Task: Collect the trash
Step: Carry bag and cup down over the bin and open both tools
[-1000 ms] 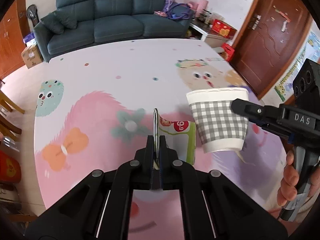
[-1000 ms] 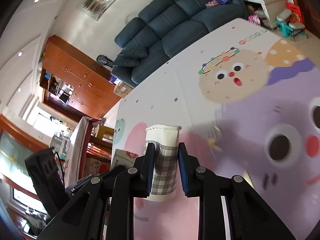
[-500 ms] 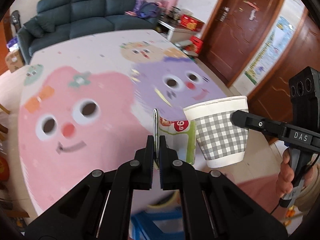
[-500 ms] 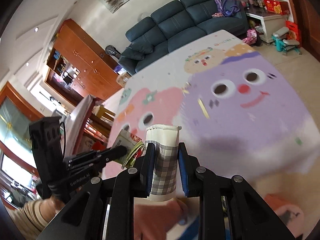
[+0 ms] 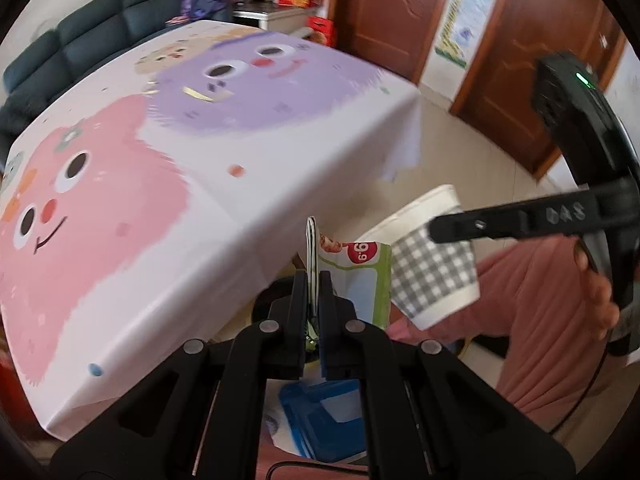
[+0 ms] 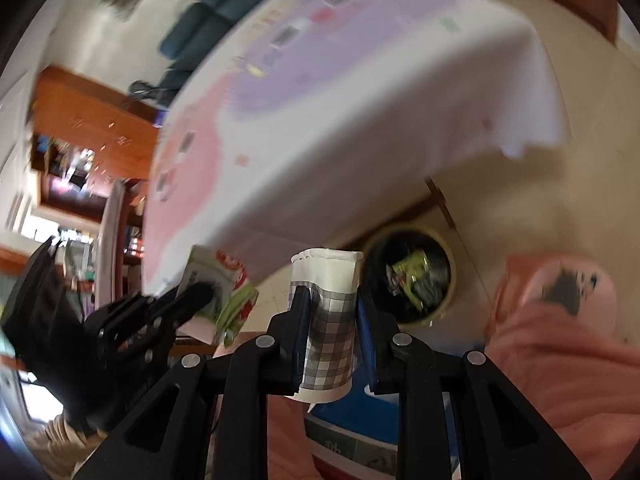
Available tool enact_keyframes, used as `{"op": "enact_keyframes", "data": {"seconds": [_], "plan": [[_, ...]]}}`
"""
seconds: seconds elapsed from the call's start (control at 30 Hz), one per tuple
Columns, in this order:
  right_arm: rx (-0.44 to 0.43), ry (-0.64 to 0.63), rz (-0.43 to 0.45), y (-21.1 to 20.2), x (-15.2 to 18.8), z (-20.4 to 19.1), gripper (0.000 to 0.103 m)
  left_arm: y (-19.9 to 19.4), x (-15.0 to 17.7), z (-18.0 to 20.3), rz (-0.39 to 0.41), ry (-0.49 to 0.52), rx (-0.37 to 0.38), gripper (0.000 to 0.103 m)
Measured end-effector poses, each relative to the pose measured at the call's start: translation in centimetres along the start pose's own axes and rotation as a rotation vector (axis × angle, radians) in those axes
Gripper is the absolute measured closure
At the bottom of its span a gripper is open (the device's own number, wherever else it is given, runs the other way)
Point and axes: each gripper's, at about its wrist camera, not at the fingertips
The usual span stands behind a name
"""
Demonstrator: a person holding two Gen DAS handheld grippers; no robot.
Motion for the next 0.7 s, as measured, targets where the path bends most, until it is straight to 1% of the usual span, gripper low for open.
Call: {"op": "enact_keyframes", "data": {"seconds": [0.1,0.13,0.23,0.3,0.37,0.43,0.5,0.6,0.7], "plan": [[0.041,0.08,-0.039,2.6,0.8,3.2,0.081,2.1,1.5,1.8,-0.03,0.048,-0.009,0.101],[0.057,0.09,-0.045,3.6,0.6,3.8,0.081,3.1,1.7,1.6,-0.043,0.053,-0.008,0.101],[0.121,0.102,-0.07,6.5,1.0,5.7,0.081,6.0,3.4,2.7,-0.09,0.064,-0.016,0.101],[0.172,0.078,-0.081,8.7,1.0,6.6,0.081,7.9,4.6,3.2,-0.127,0.068,-0.031,0.101],[0.199,0.06,-0.095,10.7,1.1,7.3,0.081,9.8,5.8,3.5,-0.16,0.06,-0.04,0.101],[0.233,0.015,-0.089,12.4,1.1,7.8,0.081,11.4,6.8,3.6,-0.175,0.052,-0.052,0.101],[0.248,0.006,-0.098,13.9,1.1,8.7,0.081,12.9,7.9,3.7,-0.184,0.04,-0.065,0.101],[0.249,0.029,-0.101,15.9,1.0,10.3,0.081,15.1,9.2,3.8,-0.199,0.026,-0.065,0.101],[0.253,0.053,-0.107,17.9,0.2,11.2,0.081,17.2,9.8,4.0,-0.209,0.034,-0.074,0.101]]}}
Point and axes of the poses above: each gripper's, at about its wrist camera, not at the fingertips, and y roughly the way its jaws point, z to its right, x to its underside, and after that the axes turned 7 degrees about -x, right-handed
